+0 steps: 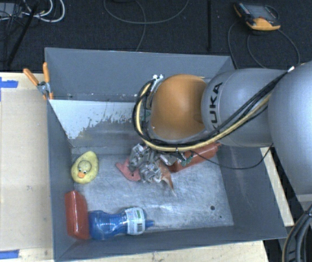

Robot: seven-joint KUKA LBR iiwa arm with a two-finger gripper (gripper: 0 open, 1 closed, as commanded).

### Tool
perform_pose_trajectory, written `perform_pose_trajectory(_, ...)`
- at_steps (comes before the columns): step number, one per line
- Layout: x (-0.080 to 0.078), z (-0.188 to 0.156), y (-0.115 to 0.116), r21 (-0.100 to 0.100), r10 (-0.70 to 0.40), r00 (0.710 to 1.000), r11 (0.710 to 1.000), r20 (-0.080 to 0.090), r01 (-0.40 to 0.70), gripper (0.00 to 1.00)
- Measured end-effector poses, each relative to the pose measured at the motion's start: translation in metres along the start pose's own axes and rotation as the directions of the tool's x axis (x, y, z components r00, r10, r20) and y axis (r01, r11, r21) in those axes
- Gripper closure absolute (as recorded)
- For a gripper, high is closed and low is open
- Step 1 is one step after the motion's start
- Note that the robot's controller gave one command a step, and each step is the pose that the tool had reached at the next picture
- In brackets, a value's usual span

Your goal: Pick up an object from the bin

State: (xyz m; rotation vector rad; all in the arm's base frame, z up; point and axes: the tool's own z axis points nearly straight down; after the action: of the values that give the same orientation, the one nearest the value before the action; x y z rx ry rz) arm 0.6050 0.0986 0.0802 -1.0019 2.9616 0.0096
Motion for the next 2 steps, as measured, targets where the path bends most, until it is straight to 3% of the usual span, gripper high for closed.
perform_pose_trajectory(1, 0.002, -0.046, -0.008, -0.002, 0.023, 1.000, 1.000, -0.016, -0.023, 1.00)
perform_pose_trajectory(2, -0.001, -0.090, -0.012, 0.003, 0.032, 0.999, 0.999, -0.012, -0.032, 1.00)
